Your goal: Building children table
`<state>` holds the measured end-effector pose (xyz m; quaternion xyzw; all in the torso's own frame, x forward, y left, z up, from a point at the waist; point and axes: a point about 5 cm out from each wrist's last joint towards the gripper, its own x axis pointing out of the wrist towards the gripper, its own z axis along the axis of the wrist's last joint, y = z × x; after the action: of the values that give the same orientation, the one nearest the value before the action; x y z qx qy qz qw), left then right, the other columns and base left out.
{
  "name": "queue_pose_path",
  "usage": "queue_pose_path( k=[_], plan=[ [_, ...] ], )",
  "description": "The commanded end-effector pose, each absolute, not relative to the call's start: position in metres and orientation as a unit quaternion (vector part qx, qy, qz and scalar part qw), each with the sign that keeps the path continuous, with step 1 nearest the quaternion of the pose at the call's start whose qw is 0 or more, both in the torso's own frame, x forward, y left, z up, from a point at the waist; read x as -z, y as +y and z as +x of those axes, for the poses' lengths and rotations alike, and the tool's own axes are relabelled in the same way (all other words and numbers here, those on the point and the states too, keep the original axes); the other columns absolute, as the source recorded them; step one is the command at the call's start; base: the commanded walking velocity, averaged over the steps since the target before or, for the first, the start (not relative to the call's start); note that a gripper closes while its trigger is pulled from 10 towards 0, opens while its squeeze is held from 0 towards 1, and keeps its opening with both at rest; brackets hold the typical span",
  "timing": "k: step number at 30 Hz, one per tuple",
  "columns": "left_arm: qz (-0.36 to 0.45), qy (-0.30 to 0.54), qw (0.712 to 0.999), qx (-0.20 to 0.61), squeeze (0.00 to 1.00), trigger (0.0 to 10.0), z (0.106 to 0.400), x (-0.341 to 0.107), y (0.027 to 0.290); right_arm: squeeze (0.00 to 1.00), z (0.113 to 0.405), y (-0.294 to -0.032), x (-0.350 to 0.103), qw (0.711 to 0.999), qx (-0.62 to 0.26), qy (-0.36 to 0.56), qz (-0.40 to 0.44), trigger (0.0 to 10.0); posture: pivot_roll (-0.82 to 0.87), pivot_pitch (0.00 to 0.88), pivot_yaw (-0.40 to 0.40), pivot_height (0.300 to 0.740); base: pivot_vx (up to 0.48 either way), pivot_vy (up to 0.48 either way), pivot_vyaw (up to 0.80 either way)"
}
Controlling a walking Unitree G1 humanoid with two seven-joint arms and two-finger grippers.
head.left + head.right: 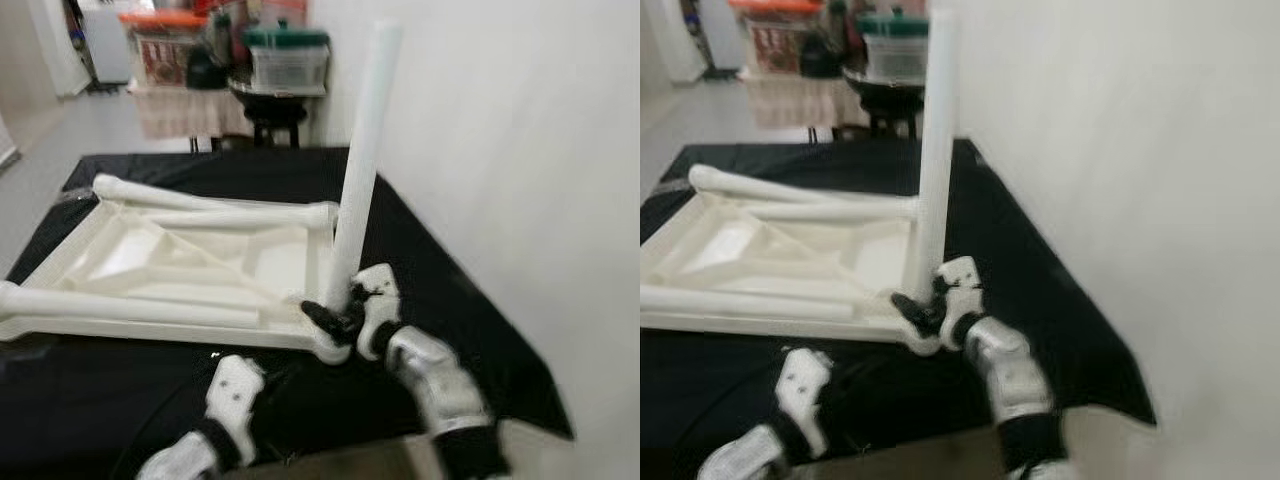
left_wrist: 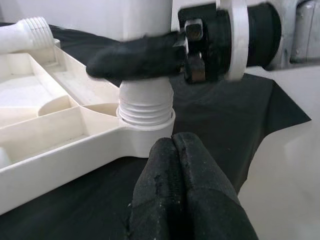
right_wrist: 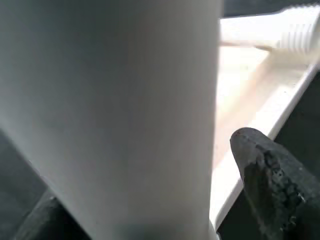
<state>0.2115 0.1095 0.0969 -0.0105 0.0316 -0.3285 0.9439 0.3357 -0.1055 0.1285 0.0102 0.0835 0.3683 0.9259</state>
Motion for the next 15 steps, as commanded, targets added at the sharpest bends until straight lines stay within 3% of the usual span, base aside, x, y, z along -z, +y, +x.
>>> queue_pose_path(
  k=[1,8,13,14,15],
  plan=[
    [-0.01,0.04,0.943,0.331,0.0,10.0,0.211,-0.092,0.108,0.0,0.346,-0.108,-0.145,0.91,-0.41,0.048,-0.024,10.0,0.12,0.0,-0.074,0.74,0.0,0.0,0.0],
    [-0.014,0.047,0.944,0.328,0.0,10.0,0.215,-0.087,0.11,0.0,0.364,-0.123,-0.162,0.843,-0.529,0.072,-0.072,10.0,0.14,0.0,-0.088,0.74,0.0,0.0,0.0],
    [-0.013,0.047,0.944,0.326,0.0,10.0,0.216,-0.086,0.11,0.0,0.369,-0.124,-0.172,0.832,-0.546,0.073,-0.062,10.0,0.15,0.0,-0.094,0.74,0.0,0.0,0.0],
    [-0.012,0.048,0.945,0.324,0.0,10.0,0.216,-0.085,0.11,0.0,0.37,-0.124,-0.176,0.828,-0.554,0.068,-0.054,3.8,0.16,0.0,-0.098,0.74,0.0,0.0,0.0],
    [-0.012,0.048,0.945,0.324,0.0,10.0,0.216,-0.085,0.11,0.0,0.37,-0.124,-0.176,0.828,-0.554,0.068,-0.054,3.8,0.16,0.0,-0.098,0.74,0.0,0.0,0.0]
  ],
)
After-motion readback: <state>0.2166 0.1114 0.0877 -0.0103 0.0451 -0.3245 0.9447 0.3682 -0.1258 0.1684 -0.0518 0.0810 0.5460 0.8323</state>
